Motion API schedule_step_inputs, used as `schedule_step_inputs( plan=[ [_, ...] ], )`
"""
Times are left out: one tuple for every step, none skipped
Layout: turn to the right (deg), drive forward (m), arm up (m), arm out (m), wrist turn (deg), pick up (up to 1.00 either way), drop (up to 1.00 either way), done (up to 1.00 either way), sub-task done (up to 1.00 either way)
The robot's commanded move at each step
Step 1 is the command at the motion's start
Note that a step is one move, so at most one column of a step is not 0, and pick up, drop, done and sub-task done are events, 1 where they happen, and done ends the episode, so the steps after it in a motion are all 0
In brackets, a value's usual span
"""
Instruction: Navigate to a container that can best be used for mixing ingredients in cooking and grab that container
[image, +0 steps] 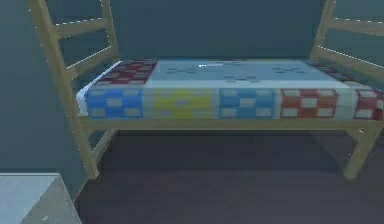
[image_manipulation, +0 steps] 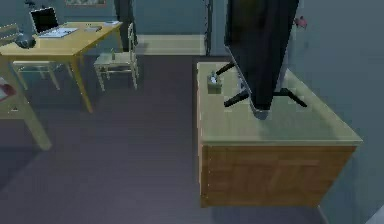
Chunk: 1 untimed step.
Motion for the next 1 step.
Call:
schedule_step_inputs(
  plan=[
    [45.0, 0.00, 0.00, 0.00, 0.0, 0.00, 0.00, 0.00, 0.00]
  ],
)
